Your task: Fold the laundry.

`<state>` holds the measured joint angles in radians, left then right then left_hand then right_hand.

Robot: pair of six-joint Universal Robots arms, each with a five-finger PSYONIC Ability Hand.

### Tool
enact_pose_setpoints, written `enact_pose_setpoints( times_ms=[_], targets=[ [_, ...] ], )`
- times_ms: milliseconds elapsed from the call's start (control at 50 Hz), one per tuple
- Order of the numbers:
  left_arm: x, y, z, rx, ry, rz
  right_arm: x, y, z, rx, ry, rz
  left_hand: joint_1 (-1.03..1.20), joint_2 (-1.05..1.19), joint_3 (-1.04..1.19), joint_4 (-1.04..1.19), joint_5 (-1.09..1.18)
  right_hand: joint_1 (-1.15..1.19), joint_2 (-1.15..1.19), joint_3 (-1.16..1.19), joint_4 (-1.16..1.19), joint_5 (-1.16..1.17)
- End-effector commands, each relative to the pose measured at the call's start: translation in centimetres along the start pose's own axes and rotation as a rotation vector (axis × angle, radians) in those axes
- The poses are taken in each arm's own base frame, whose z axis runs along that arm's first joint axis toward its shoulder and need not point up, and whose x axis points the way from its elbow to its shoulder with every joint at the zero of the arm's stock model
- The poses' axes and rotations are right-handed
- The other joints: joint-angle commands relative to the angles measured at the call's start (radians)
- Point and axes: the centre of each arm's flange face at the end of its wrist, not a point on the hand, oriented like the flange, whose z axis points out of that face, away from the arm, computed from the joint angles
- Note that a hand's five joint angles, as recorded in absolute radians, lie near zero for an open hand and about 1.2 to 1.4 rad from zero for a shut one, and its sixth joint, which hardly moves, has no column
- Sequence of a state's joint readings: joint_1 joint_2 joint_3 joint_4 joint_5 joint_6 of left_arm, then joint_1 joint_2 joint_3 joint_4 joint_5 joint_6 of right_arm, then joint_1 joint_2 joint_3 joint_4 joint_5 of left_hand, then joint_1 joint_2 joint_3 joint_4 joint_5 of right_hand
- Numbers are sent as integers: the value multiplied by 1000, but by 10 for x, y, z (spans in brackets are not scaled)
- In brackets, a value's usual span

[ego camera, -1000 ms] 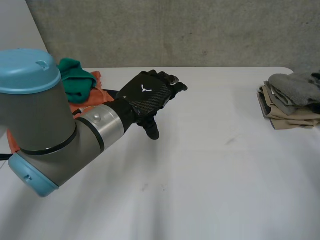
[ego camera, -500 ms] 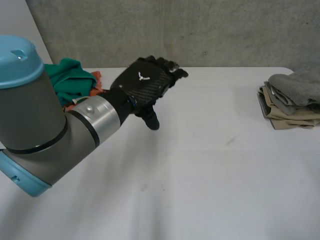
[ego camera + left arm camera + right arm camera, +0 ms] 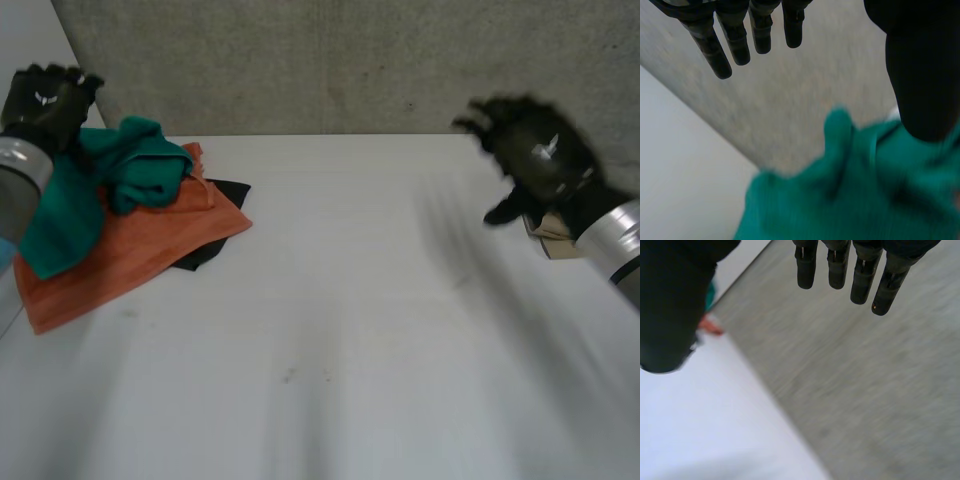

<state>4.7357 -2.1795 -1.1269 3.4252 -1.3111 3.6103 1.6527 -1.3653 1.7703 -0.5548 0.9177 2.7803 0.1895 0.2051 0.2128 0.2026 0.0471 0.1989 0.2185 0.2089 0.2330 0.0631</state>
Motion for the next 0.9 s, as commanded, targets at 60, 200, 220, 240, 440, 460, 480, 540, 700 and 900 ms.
enact_pose_setpoints(
  times_ms=[60, 200, 220, 240, 440, 460, 480, 540, 700, 900],
  targets=[
    [-16, 105, 42, -119, 16, 119, -35, 54, -13, -301, -63, -93, 103, 87, 80, 90, 71, -24, -44, -34, -58, -63],
    [-13, 116, 51, -121, 20, 116, -35, 63, -16, -338, -46, -96, 865, 850, 842, 852, 833, -24, -44, -34, -58, -63],
    [-12, 116, 51, -118, 22, 116, -34, 62, -15, -335, -44, -96, 1000, 985, 977, 987, 968, -24, -44, -34, -58, -63],
    [-10, 113, 51, -114, 25, 116, -34, 62, -15, -335, -43, -95, 1141, 1126, 1118, 1128, 1109, -24, -44, -34, -58, -63],
    [5, 4, 39, 139, 4, 41, -30, 61, -14, -334, -21, -98, 1207, 1191, 1183, 1194, 1175, -24, -44, -34, -58, -63],
    [6, -7, 35, 163, 6, 19, -30, 61, -14, -333, -21, -100, 1207, 1191, 1183, 1194, 1175, -24, -44, -34, -58, -63],
    [10, -34, 24, 218, 17, -23, -29, 60, -13, -331, -16, -101, 1207, 1191, 1183, 1194, 1175, -24, -44, -34, -58, -63],
    [23, -89, -3, 335, 53, -110, -26, 59, -13, -332, -2, -107, 1207, 1191, 1183, 1194, 1175, -24, -44, -34, -58, -63],
    [104, -147, -75, 393, 301, -342, -19, 56, -12, -341, 41, -116, 1207, 1191, 1183, 1194, 1175, -24, -44, -34, -58, -63],
    [239, -136, -158, 228, 690, -476, -17, 52, -12, -336, 52, -100, 476, 460, 452, 463, 444, -24, -44, -34, -58, -63]
  ],
)
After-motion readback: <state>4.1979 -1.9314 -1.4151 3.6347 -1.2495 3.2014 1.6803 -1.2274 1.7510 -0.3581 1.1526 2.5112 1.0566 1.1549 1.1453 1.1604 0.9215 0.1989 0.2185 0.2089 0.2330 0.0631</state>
